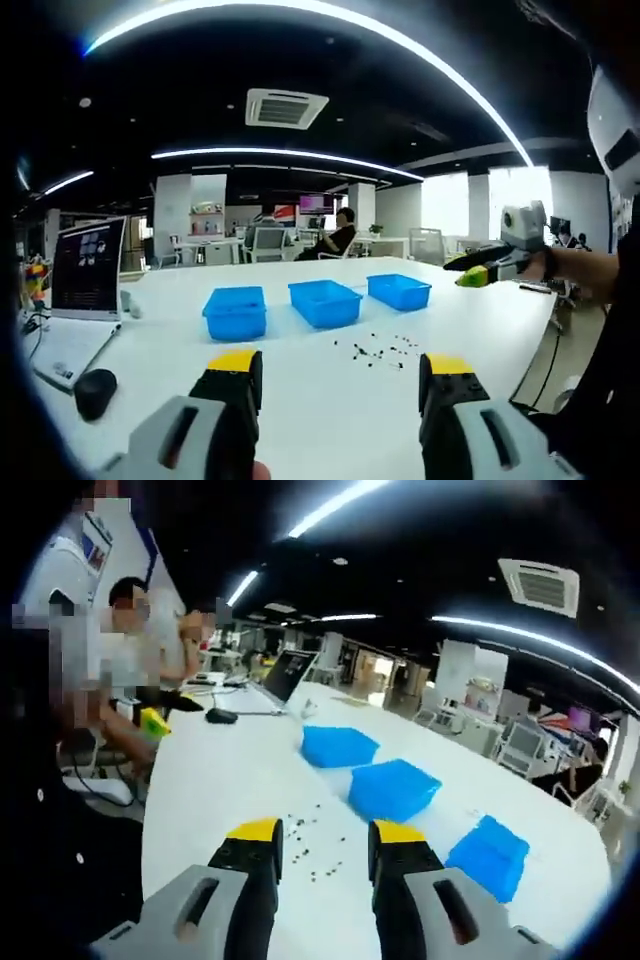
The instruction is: Pick up the resistors one by one and place each resistor into its matching bin, sorting the parts by color and model until every resistor is separated into the correct bin for its type
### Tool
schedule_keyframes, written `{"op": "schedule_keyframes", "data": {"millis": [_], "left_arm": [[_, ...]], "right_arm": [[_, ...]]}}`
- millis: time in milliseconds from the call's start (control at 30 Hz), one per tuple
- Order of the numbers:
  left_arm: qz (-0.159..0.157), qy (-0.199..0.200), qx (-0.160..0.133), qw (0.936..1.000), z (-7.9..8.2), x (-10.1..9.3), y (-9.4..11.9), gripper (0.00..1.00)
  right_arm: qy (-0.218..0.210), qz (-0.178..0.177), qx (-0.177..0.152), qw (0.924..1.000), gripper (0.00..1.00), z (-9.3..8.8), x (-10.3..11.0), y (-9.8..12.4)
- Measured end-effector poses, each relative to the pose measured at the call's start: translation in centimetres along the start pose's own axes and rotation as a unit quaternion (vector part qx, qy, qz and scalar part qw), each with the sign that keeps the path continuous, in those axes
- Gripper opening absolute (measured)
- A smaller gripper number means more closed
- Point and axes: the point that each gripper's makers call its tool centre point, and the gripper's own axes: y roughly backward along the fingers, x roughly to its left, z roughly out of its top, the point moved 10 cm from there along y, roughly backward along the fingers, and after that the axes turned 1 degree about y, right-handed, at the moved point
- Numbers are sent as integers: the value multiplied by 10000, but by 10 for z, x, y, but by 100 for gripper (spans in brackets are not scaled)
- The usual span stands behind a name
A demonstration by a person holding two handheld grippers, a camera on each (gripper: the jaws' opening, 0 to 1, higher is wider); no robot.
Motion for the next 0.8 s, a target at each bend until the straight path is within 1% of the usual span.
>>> {"op": "schedule_keyframes", "data": {"millis": [100, 167, 200, 233, 333, 400, 467, 567, 633, 700, 733, 767, 800], "left_arm": [[5, 4, 58, 10000, -3, 1, 2, 64], [16, 20, 82, 10000, -4, 2, 4, 64], [26, 26, 90, 10000, -5, 3, 5, 64], [36, 32, 94, 9999, -6, 3, 6, 64], [81, 57, 100, 9999, -7, 6, 8, 64], [117, 72, 101, 9999, -8, 8, 9, 64], [135, 84, 107, 9998, -8, 9, 11, 64], [177, 103, 122, 9997, -9, 12, 12, 64], [198, 101, 138, 9997, -10, 13, 13, 64], [215, 112, 147, 9996, -10, 14, 14, 64], [224, 112, 158, 9996, -11, 14, 14, 64], [229, 104, 168, 9995, -11, 14, 14, 64], [230, 100, 173, 9995, -11, 14, 14, 64]], "right_arm": [[387, 406, 266, 9981, 35, 7, -7, -14], [668, 615, 338, 9953, 33, 12, -11, -23], [828, 800, 433, 9924, 33, 14, -14, -31], [898, 890, 477, 9908, 33, 16, -16, -35], [1301, 1269, 639, 9813, 33, 21, -22, -55], [1770, 1525, 780, 9692, 32, 23, -24, -72], [2123, 1693, 930, 9579, 32, 24, -22, -87], [2706, 2045, 1105, 9342, 31, 24, -24, -110], [2972, 2286, 1231, 9189, 30, 25, -20, -122], [3148, 2470, 1275, 9075, 30, 25, -18, -130], [3341, 2661, 1367, 8938, 29, 24, -17, -137], [3465, 2775, 1430, 8846, 29, 24, -16, -142], [3526, 2848, 1477, 8791, 29, 23, -16, -145]]}}
